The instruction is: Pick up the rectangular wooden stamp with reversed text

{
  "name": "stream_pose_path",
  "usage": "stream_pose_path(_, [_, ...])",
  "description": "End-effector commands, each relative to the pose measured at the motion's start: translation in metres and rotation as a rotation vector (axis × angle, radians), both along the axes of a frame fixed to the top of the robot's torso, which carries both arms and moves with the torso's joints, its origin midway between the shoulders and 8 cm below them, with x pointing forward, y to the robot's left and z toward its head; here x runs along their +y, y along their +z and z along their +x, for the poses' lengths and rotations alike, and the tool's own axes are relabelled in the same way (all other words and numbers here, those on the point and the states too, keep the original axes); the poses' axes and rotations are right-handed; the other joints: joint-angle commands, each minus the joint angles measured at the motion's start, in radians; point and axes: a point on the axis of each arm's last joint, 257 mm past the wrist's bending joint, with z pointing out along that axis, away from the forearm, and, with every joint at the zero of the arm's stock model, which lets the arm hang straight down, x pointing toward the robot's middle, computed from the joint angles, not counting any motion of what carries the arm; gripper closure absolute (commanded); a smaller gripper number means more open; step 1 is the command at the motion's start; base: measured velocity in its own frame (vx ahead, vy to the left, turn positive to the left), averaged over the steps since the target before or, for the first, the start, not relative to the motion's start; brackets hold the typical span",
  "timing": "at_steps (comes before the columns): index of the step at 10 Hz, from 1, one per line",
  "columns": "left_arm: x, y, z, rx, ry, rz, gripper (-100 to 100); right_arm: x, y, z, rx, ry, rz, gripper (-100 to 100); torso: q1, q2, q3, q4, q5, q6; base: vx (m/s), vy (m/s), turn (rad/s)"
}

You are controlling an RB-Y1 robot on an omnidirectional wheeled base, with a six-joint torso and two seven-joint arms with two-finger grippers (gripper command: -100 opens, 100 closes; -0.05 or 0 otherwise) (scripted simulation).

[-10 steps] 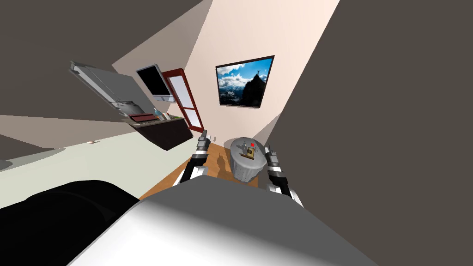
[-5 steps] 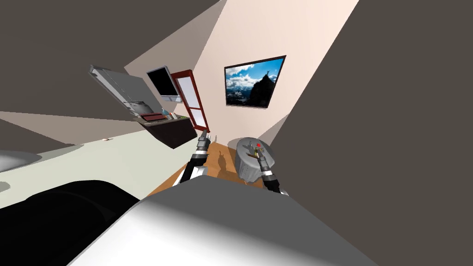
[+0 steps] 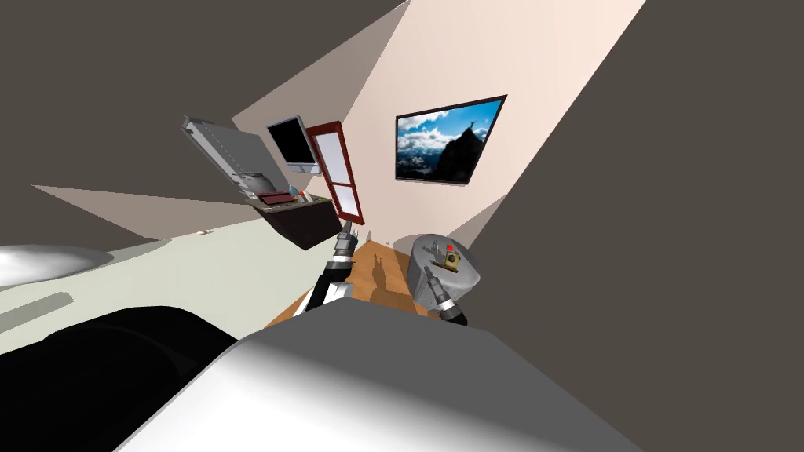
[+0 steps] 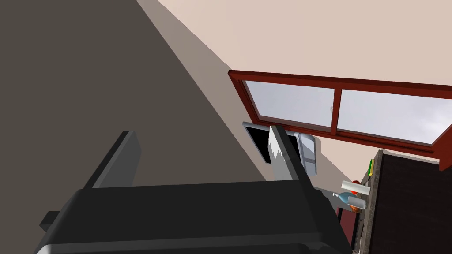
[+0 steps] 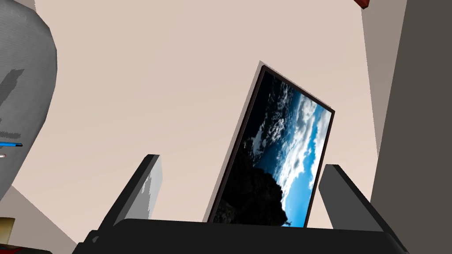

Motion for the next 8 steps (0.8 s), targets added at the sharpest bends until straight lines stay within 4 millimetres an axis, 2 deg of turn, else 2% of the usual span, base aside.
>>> stream_pose_path(1, [0.000,0.000,0.000,0.000,0.000,0.000,0,0.012,-0.023,-0.008,0.029,0.030,-0.033,-100,0.000,0.000,0.000,0.000,0.000,0.000,-0.021,0.128,0.041])
stream_pose_path(2, [0.000,0.000,0.000,0.000,0.000,0.000,0,0.022,-0.039,-0.021,0.035,0.084,-0.090,-100,-0.003,-0.002,-0.001,0.000,-0.001,0.000,0.000,0.141,0.112])
stream_pose_path(3, [0.000,0.000,0.000,0.000,0.000,0.000,0,0.022,-0.052,-0.024,0.062,0.086,-0.097,-100,-0.003,-0.003,-0.002,-0.001,-0.001,0.000,-0.012,0.134,0.038])
stream_pose_path(4, [0.000,0.000,0.000,0.000,0.000,0.000,0,0.031,-0.072,-0.041,0.075,0.145,-0.156,-100,-0.004,-0.003,-0.002,-0.001,-0.001,0.000,-0.018,0.168,0.104])
stream_pose_path(5, [0.000,0.000,0.000,0.000,0.000,0.000,0,0.028,-0.084,-0.043,0.100,0.142,-0.166,-100,-0.002,-0.003,-0.002,-0.001,0.000,0.000,-0.014,0.145,0.045])
stream_pose_path(6, [0.000,0.000,0.000,0.000,0.000,0.000,0,0.027,-0.087,-0.044,0.105,0.142,-0.168,-100,-0.003,-0.003,-0.002,-0.001,-0.001,0.000,-0.013,0.062,-0.016])
stream_pose_path(7, [0.000,0.000,0.000,0.000,0.000,0.000,0,0.033,-0.109,-0.062,0.121,0.202,-0.232,-100,-0.008,-0.003,-0.002,-0.001,-0.001,0.001,-0.020,0.100,0.133])
stream_pose_path(8, [0.000,0.000,0.000,0.000,0.000,0.000,0,0.029,-0.118,-0.065,0.141,0.200,-0.241,-100,-0.006,-0.002,-0.001,-0.001,-0.001,0.000,-0.012,0.108,0.065])
